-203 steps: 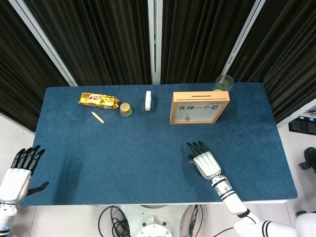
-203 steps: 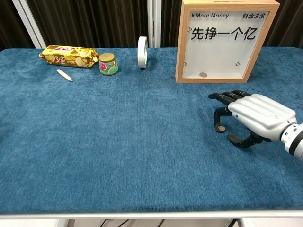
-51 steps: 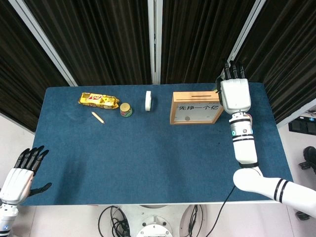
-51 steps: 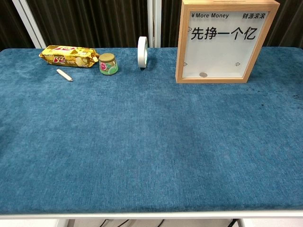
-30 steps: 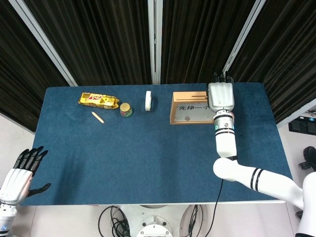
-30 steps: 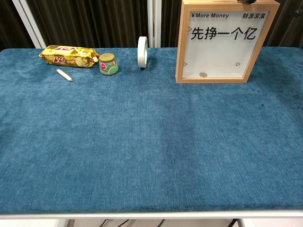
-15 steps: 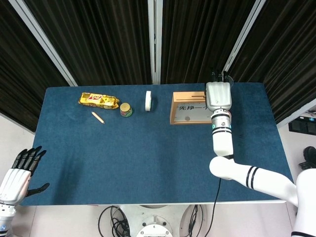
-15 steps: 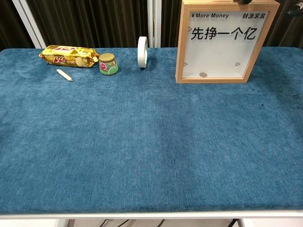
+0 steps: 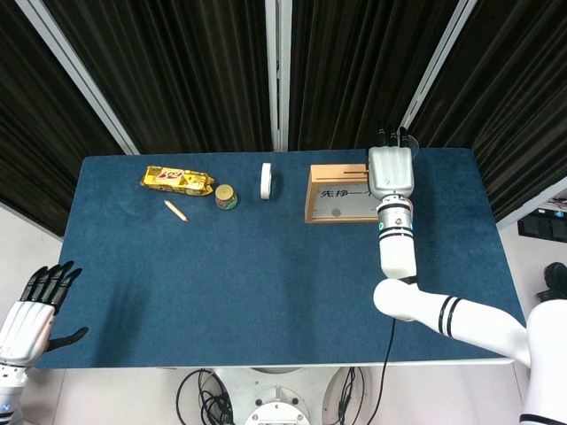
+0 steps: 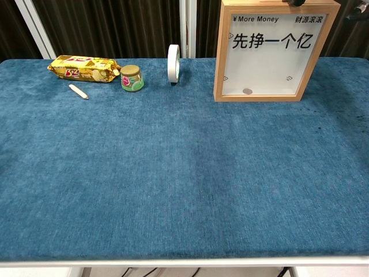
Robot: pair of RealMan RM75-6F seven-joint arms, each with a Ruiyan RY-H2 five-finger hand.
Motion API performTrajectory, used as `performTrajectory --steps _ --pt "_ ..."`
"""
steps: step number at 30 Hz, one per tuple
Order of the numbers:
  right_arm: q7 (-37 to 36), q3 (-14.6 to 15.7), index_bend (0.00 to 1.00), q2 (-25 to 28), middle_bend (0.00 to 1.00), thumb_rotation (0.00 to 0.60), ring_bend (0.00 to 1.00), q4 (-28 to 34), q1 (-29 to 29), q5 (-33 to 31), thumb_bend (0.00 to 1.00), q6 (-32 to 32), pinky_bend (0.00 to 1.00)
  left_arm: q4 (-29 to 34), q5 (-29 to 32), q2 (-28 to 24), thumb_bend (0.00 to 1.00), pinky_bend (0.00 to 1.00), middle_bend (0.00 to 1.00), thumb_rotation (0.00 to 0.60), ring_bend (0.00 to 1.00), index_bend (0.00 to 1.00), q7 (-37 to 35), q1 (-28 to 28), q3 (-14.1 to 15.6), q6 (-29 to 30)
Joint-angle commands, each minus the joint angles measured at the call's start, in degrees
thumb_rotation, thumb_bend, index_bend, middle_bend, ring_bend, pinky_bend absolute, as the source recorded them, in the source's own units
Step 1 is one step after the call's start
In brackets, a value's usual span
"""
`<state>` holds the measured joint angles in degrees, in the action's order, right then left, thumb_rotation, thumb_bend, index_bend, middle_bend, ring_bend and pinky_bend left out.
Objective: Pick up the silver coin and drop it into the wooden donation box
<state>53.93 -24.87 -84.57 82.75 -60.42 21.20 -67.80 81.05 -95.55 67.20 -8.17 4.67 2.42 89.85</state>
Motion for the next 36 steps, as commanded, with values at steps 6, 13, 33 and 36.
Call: performTrajectory --steps 6,13,33,36 --pt "-0.54 0.40 0.41 0.47 0.00 0.600 0.00 -0.01 -0.13 -0.34 0.36 0.54 0.00 0.10 0.05 -0.04 0.11 0.00 0.00 0.600 0.00 0.07 0.11 0.12 -0.08 -0.14" --pt "-1.68 0.81 0.36 1.07 0.00 0.600 0.00 0.37 0.02 0.00 0.35 0.88 0.00 0.34 0.07 -0.12 0.11 0.00 0.00 0.600 0.00 0.07 0.36 0.19 -0.08 -0.25" --pt "-16.95 1.60 0.35 17.87 0.01 0.600 0.00 25.34 12.45 20.76 0.35 -9.03 0.00 1.09 0.12 -0.26 0.11 0.00 0.00 0.600 0.00 0.07 1.06 0.11 -0.30 0.16" --pt "-21.17 6.38 0.31 23.33 0.01 0.600 0.00 32.08 19.88 31.42 0.34 -14.16 0.00 1.36 0.13 -0.35 0.11 0.00 0.00 0.600 0.00 0.07 1.38 0.00 -0.32 0.33"
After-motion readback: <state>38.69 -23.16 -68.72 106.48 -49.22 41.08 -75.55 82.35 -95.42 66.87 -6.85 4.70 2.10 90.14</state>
